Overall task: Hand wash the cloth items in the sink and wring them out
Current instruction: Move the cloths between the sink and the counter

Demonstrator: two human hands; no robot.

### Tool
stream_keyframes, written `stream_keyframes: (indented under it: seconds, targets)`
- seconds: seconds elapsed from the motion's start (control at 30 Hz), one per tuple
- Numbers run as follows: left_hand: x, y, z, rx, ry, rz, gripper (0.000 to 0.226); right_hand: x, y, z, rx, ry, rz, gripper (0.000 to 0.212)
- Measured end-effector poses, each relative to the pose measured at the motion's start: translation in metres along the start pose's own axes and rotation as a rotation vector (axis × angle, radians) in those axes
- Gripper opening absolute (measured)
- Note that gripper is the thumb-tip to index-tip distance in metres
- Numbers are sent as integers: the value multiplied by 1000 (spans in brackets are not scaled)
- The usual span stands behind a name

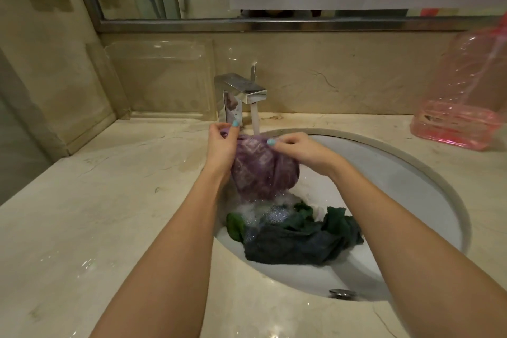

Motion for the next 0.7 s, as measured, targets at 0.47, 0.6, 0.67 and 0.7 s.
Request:
stream_keyframes:
  seconds: [0.47, 0.6, 0.67, 0.7]
  targets:
    - [-15, -3, 4, 77, 141, 101, 22, -50, 11, 28, 59, -28, -298, 36]
    - [-32, -15, -7, 85, 274, 148, 31, -37, 19, 20, -57, 71, -457, 36]
    - [-49, -27, -10, 97, 143, 186, 35, -20, 20, 12, -117, 103, -530, 35]
    - [-57, -31, -11, 85, 123, 224, 37, -15, 18, 8, -137, 59, -547, 35]
Point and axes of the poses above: each hand's wrist, its own y-axis towards the middle knuckle, its own x-axis out of the back of the hand, z = x × y, the point moved 7 cm from there along y, towards the middle knuckle, and after that the axes turned 8 degrees about -x, right-handed, at the moved point
